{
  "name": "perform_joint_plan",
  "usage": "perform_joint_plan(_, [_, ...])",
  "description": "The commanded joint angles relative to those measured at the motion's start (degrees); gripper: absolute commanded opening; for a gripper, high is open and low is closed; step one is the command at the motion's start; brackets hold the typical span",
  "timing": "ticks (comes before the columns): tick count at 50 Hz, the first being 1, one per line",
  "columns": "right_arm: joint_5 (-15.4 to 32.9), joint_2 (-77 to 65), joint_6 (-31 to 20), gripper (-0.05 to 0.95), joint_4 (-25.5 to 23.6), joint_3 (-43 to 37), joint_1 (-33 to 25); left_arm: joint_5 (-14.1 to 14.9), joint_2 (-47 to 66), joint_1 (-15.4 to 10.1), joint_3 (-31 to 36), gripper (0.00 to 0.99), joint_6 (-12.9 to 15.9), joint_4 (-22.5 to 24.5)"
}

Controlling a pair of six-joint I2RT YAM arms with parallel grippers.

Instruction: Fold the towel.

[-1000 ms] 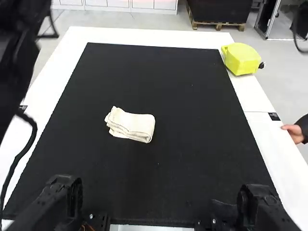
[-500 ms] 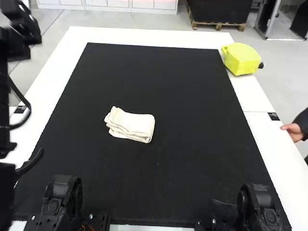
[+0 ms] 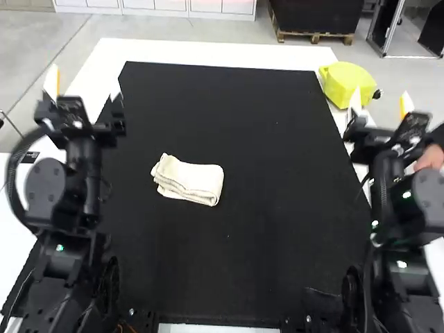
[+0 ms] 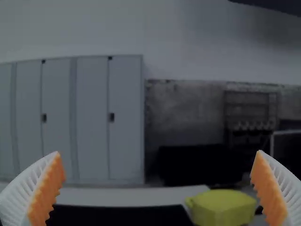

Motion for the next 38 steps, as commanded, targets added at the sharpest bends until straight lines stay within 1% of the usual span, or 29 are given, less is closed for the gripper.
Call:
perform_joint_plan(1, [1.53,-0.54,-1.96,0.91,1.82,-2.47,-0.20,-3.88,-0.27,-0.27,-2.59,0.969,3.15,1.28])
perform_joint_plan(2, [1.79,-0.45,-2.04,0.91,1.73,-3.00,-0.20,-5.29,-0.27,-0.35,-3.20,0.969,2.88,1.11])
perform_joint_plan(3, [2.50,-0.45,-2.13,0.91,1.55,-3.61,-0.29,-6.43,-0.36,-0.44,-3.46,0.969,2.71,-0.83])
perform_joint_plan(4, [3.90,-0.45,-2.31,0.91,1.55,-4.40,-0.29,-6.96,-0.36,-0.44,-3.55,0.969,2.01,-2.50])
perform_joint_plan(5, [5.31,-0.45,-2.40,0.91,-0.91,-4.58,-0.29,-7.14,-0.36,-0.35,-3.29,0.969,0.16,-4.43])
perform_joint_plan(7, [6.10,-0.45,-1.78,0.91,-5.65,-4.23,-0.29,-7.14,-0.36,-0.27,-3.20,0.969,-2.30,-7.16])
perform_joint_plan(9, [6.10,-0.45,-0.20,0.91,-8.03,-4.32,-0.29,-7.49,-0.27,-0.09,-3.29,0.969,-3.44,-9.97])
perform_joint_plan(10, [6.01,-0.45,0.94,0.91,-10.31,-4.40,-0.29,-7.49,-0.27,-0.09,-3.20,0.969,-3.62,-12.52])
perform_joint_plan(11, [6.10,-0.45,1.30,0.91,-11.81,-4.32,-0.38,-7.49,-0.36,-0.09,-3.29,0.969,-3.97,-14.01])
perform_joint_plan(12, [6.01,-0.45,1.47,0.91,-13.13,-4.32,-0.29,-7.49,-0.27,-0.09,-3.29,0.969,-4.76,-15.51])
perform_joint_plan(15, [6.01,-0.45,1.91,0.91,-18.31,-4.40,-0.38,-7.05,-0.36,-0.27,-3.29,0.969,-8.45,-21.57])
perform_joint_plan(18, [5.75,-0.54,2.00,0.91,-23.23,-4.40,-0.29,-6.96,-0.36,-0.35,-3.29,0.969,-10.83,-24.65])
perform_joint_plan(22, [5.66,-0.45,2.09,0.91,-23.06,-4.40,-0.29,-6.96,-0.27,-0.35,-3.29,0.969,-11.18,-25.00])
perform_joint_plan(27, [4.25,-0.54,2.09,0.91,-23.41,-4.40,-0.20,-6.87,-0.27,-0.35,-3.29,0.969,-13.11,-25.61])
perform_joint_plan(38, [3.99,-0.45,2.09,0.91,-23.50,-4.40,-0.20,-6.87,-0.36,-0.35,-3.29,0.969,-13.55,-25.79])
